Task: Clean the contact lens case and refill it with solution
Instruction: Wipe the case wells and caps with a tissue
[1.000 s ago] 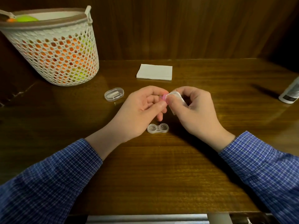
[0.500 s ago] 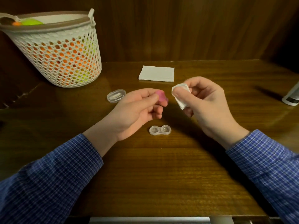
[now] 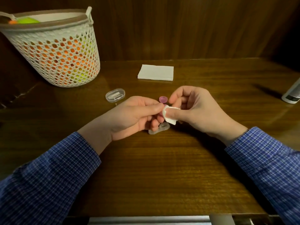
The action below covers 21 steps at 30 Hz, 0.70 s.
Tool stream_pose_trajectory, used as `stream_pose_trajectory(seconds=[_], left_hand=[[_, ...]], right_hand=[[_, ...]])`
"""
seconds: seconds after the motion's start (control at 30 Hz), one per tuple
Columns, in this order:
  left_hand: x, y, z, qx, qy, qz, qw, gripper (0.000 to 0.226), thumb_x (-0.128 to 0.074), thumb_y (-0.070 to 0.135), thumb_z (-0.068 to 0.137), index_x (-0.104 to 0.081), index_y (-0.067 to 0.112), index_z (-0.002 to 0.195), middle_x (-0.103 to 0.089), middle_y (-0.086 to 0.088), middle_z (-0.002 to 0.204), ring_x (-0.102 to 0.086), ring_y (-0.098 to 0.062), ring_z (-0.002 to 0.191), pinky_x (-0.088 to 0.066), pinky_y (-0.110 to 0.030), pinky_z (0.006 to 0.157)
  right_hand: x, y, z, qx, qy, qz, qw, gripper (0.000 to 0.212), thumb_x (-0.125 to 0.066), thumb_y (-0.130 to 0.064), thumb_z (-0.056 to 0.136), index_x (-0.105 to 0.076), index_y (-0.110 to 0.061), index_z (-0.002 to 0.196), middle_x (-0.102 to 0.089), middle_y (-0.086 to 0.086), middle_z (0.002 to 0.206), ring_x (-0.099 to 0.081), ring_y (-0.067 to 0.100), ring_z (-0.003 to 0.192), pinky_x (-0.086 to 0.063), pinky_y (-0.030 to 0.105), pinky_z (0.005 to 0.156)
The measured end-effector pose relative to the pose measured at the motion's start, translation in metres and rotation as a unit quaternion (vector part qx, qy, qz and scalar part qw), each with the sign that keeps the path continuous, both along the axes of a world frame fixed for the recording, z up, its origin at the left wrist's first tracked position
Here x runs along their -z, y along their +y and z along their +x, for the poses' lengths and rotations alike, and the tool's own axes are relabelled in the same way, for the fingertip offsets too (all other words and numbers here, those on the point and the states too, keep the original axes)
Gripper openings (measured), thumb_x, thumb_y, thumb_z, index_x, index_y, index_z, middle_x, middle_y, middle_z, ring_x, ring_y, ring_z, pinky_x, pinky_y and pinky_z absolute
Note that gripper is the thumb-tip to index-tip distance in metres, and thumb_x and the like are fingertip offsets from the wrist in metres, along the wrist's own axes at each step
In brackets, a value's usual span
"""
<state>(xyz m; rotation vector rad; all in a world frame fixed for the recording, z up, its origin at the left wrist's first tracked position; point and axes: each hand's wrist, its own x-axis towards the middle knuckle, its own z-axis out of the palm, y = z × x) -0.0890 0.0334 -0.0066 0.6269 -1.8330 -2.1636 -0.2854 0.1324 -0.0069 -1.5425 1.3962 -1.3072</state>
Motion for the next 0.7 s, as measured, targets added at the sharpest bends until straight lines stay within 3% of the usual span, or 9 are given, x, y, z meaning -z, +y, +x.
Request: stream_pose_trajectory(seconds=[0.1, 0.3, 0.37, 0.5, 0.53, 0.6, 0.67, 0.7], left_hand=[[-0.003, -0.002, 0.002, 0.018, -0.008, 0.014, 1.000, 0.020, -0.065, 0.026, 0.091, -0.079, 0.011, 0.094, -0.062, -0.001, 0.077, -0.055, -0.008, 0.065, -0.049, -0.024, 0.063], [-0.008, -0.002, 0.000, -0.003, 0.090, 0.016, 0.996, 0.026, -0.063, 0.022, 0.093, -0.072, 0.003, 0.108, -0.060, -0.004, 0.086, -0.052, -0.008, 0.070, -0.049, -0.020, 0.065], [-0.008, 0.001, -0.001, -0.021, 0.113, -0.015, 0.993, 0.027, -0.063, 0.021, 0.093, -0.071, 0.002, 0.110, -0.062, -0.006, 0.091, -0.053, -0.010, 0.074, -0.050, -0.020, 0.066], [-0.008, 0.007, -0.005, -0.058, 0.151, -0.128, 0.978, 0.019, -0.059, 0.015, 0.096, -0.069, 0.007, 0.110, -0.069, -0.001, 0.092, -0.059, -0.012, 0.083, -0.050, -0.021, 0.068], [-0.009, 0.007, -0.005, -0.059, 0.148, -0.148, 0.976, 0.018, -0.059, 0.014, 0.096, -0.070, 0.008, 0.109, -0.070, 0.000, 0.092, -0.059, -0.012, 0.082, -0.051, -0.022, 0.068], [-0.010, 0.006, -0.004, -0.048, 0.127, -0.158, 0.978, 0.020, -0.061, 0.017, 0.096, -0.070, 0.005, 0.109, -0.070, -0.002, 0.089, -0.059, -0.013, 0.076, -0.051, -0.022, 0.066], [-0.010, 0.005, -0.004, -0.042, 0.088, -0.147, 0.984, 0.028, -0.064, 0.024, 0.094, -0.070, 0.000, 0.108, -0.067, -0.004, 0.083, -0.056, -0.013, 0.069, -0.051, -0.023, 0.065], [-0.010, 0.005, -0.004, -0.044, 0.063, -0.142, 0.987, 0.030, -0.065, 0.025, 0.092, -0.071, 0.000, 0.107, -0.064, -0.003, 0.079, -0.054, -0.012, 0.066, -0.049, -0.024, 0.064]], right_hand=[[0.000, 0.002, 0.005, 0.010, 0.020, -0.033, 0.999, 0.034, -0.086, -0.030, 0.072, -0.068, -0.013, 0.095, -0.070, 0.018, 0.075, -0.065, 0.039, 0.065, -0.060, 0.042, 0.063], [-0.001, -0.003, 0.019, -0.009, -0.233, 0.060, 0.971, 0.030, -0.082, -0.019, 0.071, -0.069, -0.006, 0.096, -0.064, 0.009, 0.068, -0.053, 0.017, 0.057, -0.045, 0.023, 0.049], [-0.004, -0.003, 0.021, -0.054, -0.325, 0.123, 0.936, 0.025, -0.078, -0.014, 0.076, -0.071, -0.004, 0.098, -0.067, 0.010, 0.074, -0.050, 0.009, 0.053, -0.044, 0.018, 0.048], [-0.009, -0.001, 0.021, -0.170, -0.495, 0.234, 0.819, 0.015, -0.073, -0.009, 0.082, -0.077, -0.005, 0.096, -0.068, 0.015, 0.085, -0.051, 0.004, 0.051, -0.046, 0.010, 0.050], [-0.009, -0.001, 0.019, -0.171, -0.486, 0.229, 0.826, 0.014, -0.072, -0.009, 0.083, -0.076, -0.005, 0.096, -0.068, 0.015, 0.085, -0.051, 0.004, 0.051, -0.046, 0.010, 0.049], [-0.009, -0.001, 0.015, -0.114, -0.364, 0.159, 0.911, 0.018, -0.075, -0.010, 0.081, -0.072, -0.006, 0.098, -0.068, 0.014, 0.081, -0.053, 0.008, 0.052, -0.046, 0.015, 0.048], [-0.009, 0.000, 0.008, 0.001, -0.134, 0.024, 0.991, 0.032, -0.083, -0.014, 0.076, -0.065, -0.009, 0.102, -0.068, 0.009, 0.072, -0.059, 0.021, 0.056, -0.052, 0.026, 0.051], [-0.009, 0.001, 0.005, 0.049, -0.018, -0.051, 0.997, 0.034, -0.086, -0.014, 0.075, -0.063, -0.012, 0.101, -0.069, 0.006, 0.070, -0.063, 0.023, 0.059, -0.054, 0.028, 0.056]])
